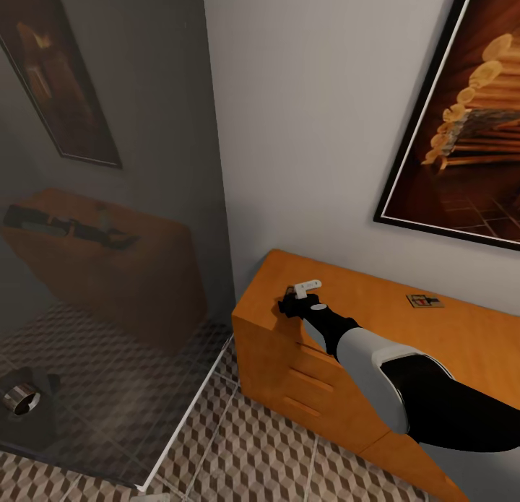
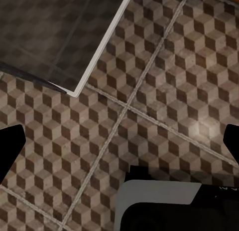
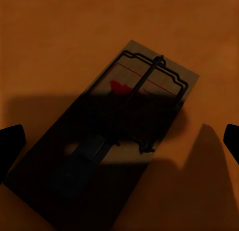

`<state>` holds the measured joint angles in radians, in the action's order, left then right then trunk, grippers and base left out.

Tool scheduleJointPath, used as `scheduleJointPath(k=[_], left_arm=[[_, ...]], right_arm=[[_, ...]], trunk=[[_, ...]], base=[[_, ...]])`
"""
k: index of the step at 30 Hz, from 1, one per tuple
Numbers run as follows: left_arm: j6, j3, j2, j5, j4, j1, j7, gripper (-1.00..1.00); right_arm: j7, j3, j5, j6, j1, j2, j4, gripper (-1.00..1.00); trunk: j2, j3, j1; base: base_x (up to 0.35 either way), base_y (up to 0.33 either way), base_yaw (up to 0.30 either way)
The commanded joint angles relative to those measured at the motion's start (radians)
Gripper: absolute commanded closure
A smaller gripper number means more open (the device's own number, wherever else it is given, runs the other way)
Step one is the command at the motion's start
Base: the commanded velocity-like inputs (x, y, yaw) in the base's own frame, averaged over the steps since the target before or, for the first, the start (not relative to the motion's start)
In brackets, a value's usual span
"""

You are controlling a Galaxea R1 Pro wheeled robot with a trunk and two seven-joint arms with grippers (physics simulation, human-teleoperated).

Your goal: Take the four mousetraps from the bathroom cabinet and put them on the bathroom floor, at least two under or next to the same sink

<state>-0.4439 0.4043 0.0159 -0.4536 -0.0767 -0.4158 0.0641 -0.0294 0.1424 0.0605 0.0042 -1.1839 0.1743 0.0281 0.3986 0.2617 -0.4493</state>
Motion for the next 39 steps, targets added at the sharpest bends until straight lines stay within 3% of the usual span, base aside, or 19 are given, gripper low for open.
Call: scheduleJointPath(k=[1, 5, 6, 39], left_arm=[[-0.005, 0.008, -0.001, -0.004, -0.003, -0.001, 0.002, -1.00], [-0.005, 0.008, -0.001, -0.004, -0.003, -0.001, 0.002, -1.00], [-0.004, 0.008, -0.001, -0.004, -0.003, -0.001, 0.003, -1.00], [-0.004, 0.008, -0.001, -0.004, -0.003, -0.001, 0.002, -1.00]], right_arm=[[-0.003, 0.013, 0.004, 0.000, 0.000, 0.000, -0.003, -1.00], [-0.002, 0.013, 0.004, 0.000, 0.000, 0.000, -0.003, -1.00], [-0.002, 0.013, 0.004, 0.000, 0.000, 0.000, -0.003, 1.00], [0.002, 0.014, 0.005, -0.002, 0.000, 0.000, 0.003, 1.00]], trunk=[[0.001, 0.002, -0.001], [0.001, 0.002, -0.001], [0.001, 0.002, -0.001], [0.001, 0.002, -0.001]], base=[[0.000, 0.000, 0.000], [0.000, 0.000, 0.000], [0.000, 0.000, 0.000], [0.000, 0.000, 0.000]])
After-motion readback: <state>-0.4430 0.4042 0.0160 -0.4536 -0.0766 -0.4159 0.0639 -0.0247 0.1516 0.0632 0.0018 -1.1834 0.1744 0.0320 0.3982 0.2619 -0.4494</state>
